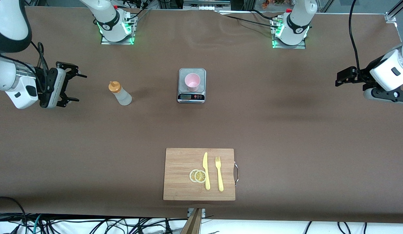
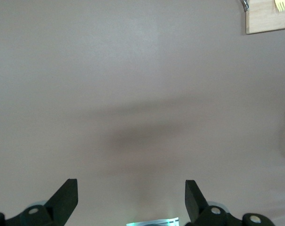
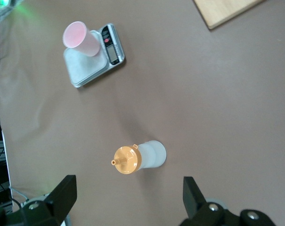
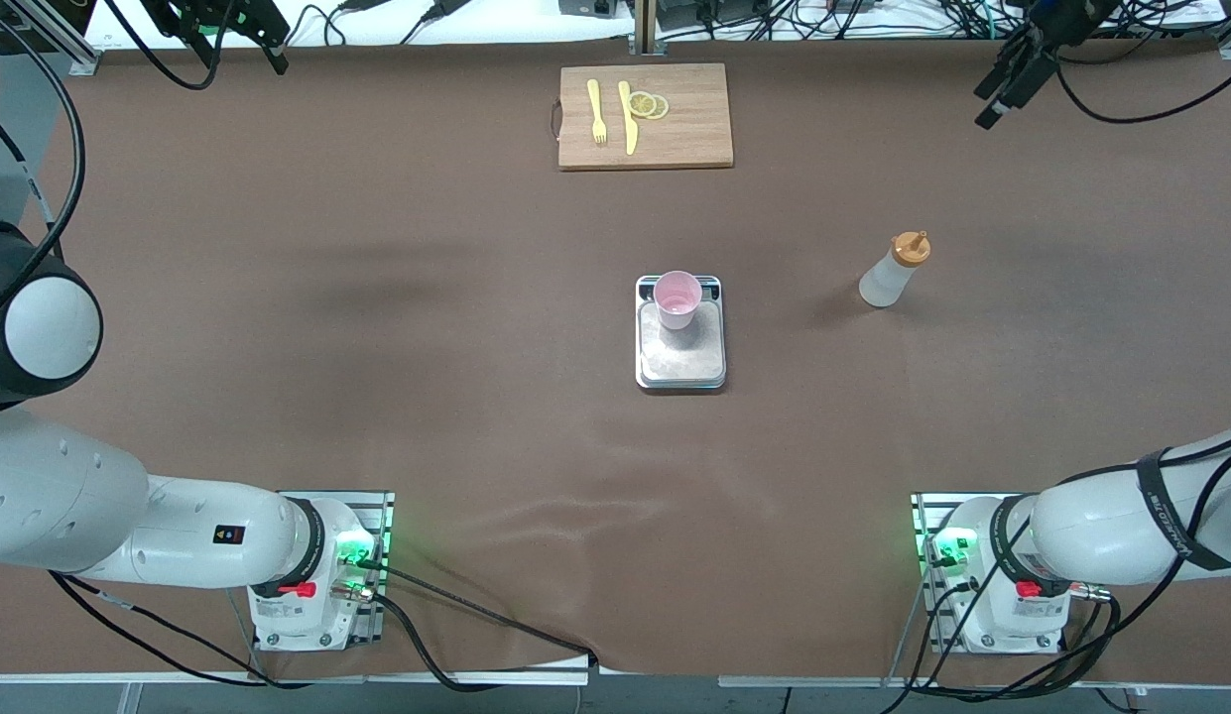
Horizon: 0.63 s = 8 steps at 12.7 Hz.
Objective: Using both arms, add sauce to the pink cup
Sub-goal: 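Reach the right gripper to the white squeeze bottle and grasp it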
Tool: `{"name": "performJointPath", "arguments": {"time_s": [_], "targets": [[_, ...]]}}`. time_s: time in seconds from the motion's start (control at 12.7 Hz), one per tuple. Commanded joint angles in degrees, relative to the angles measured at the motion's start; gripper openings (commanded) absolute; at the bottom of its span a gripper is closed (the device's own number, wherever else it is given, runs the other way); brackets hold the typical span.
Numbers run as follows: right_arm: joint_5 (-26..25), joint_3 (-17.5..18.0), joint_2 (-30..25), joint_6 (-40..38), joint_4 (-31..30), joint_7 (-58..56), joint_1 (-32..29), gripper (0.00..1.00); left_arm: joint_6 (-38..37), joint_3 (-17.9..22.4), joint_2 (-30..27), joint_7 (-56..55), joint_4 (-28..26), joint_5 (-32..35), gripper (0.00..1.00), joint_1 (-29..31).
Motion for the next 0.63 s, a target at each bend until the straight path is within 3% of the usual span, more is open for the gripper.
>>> {"name": "performJointPath", "arguments": {"time_s": [0.0, 0.24, 0.55], "targets": [[5.7, -3.5, -1.5, 3.0, -7.9, -11.9, -0.3, 1.0, -1.5, -1.6, -0.4, 0.6, 0.5, 2.0, 1.0, 0.6], [12.9, -7.3, 0.2, 4.7, -14.7, -28.6, -0.4, 1.0, -1.4, -1.5, 0.2, 0.7, 0.6, 2.0, 1.0, 0.6], [23.1, -12.4, 8.3, 0.1, -17.9, -55.9, -0.4, 1.0, -1.4, -1.6, 0.9, 0.7, 1.7, 1.9, 1.0, 0.4]]}}
